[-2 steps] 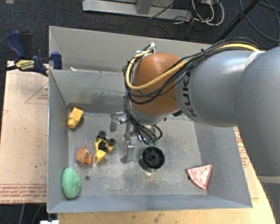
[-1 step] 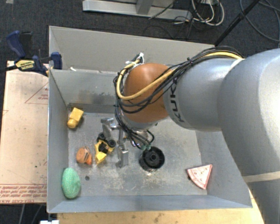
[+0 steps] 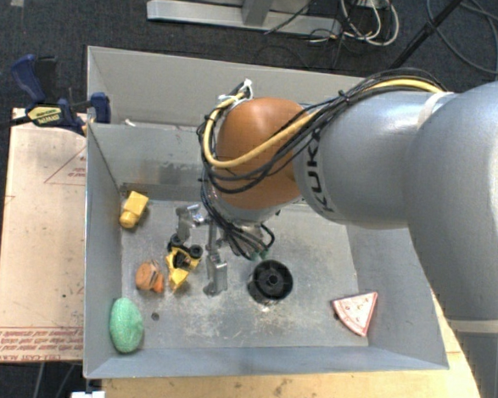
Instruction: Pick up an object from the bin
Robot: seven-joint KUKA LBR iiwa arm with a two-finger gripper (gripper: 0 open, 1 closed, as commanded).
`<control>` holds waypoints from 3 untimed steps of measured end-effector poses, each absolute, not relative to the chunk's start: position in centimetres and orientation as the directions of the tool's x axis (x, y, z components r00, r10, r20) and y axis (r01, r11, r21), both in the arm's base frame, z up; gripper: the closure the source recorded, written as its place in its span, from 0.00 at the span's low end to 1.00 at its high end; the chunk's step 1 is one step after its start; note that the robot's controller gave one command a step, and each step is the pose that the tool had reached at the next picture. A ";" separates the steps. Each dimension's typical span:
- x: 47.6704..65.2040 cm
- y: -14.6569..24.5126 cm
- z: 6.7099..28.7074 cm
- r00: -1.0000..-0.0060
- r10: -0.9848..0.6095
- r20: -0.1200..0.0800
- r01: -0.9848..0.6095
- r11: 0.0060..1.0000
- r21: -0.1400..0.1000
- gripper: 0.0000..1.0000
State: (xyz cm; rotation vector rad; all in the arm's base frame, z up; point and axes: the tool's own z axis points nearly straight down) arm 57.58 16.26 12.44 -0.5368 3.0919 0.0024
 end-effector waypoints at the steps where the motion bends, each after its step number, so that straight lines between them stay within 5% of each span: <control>1: 58.0 16.4 8.0 -0.912 -0.410 -0.026 -0.410 0.912 -0.001 0.00; 2: 58.9 16.3 7.2 -0.831 -0.555 -0.025 -0.555 0.832 -0.004 1.00; 3: 58.8 16.3 7.3 -0.820 -0.572 -0.019 -0.573 0.820 -0.003 1.00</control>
Offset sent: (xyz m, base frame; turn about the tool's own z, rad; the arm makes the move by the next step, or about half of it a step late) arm 0.0090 -0.0038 -0.0544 -0.2854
